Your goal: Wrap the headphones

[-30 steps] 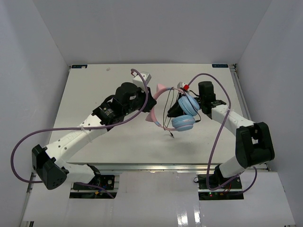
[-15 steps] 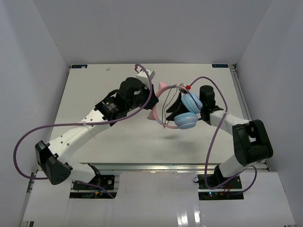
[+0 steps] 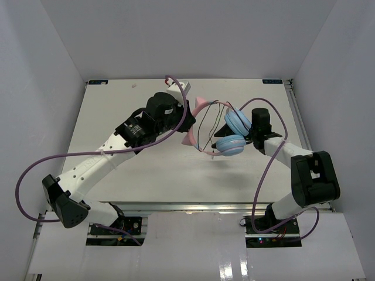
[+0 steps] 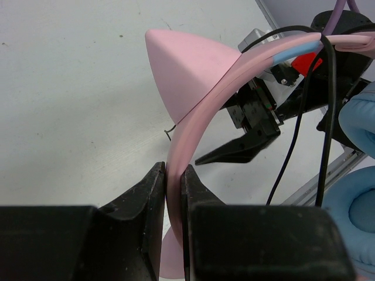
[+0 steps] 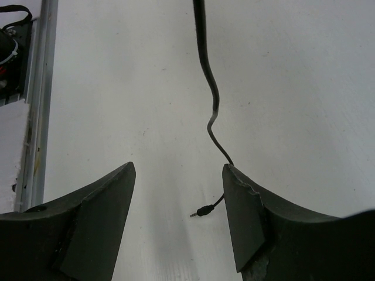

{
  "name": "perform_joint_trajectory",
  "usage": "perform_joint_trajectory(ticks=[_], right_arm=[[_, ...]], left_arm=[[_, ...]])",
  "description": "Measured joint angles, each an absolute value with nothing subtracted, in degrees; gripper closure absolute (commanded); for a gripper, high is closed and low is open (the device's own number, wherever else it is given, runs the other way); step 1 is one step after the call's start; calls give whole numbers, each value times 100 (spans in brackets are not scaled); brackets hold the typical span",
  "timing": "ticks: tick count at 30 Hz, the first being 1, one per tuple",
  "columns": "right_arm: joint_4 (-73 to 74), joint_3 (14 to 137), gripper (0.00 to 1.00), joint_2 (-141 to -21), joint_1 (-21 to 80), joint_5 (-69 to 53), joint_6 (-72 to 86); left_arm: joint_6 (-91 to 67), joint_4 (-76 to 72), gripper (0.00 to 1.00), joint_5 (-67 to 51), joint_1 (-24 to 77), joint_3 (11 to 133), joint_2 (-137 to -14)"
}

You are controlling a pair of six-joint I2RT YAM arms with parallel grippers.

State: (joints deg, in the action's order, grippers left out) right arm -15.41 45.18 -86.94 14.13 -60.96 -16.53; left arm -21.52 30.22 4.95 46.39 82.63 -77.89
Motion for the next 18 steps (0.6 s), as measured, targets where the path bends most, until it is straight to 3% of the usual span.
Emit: perform_joint_trajectory(ticks=[1, 3, 18], right_arm=[[-1583, 4492, 6, -8694, 1413, -6056, -1645], [-1798, 4370, 3, -8696, 1415, -5962, -1491], [-3590, 4051, 9, -9075, 1721, -5138, -322]], left_arm=[[-2152, 3030, 100, 498, 4641, 8263, -7805], [-2154, 3056, 100, 509, 4645, 8263, -7839], [-2211, 3212, 100, 512, 4652, 8310, -7856]])
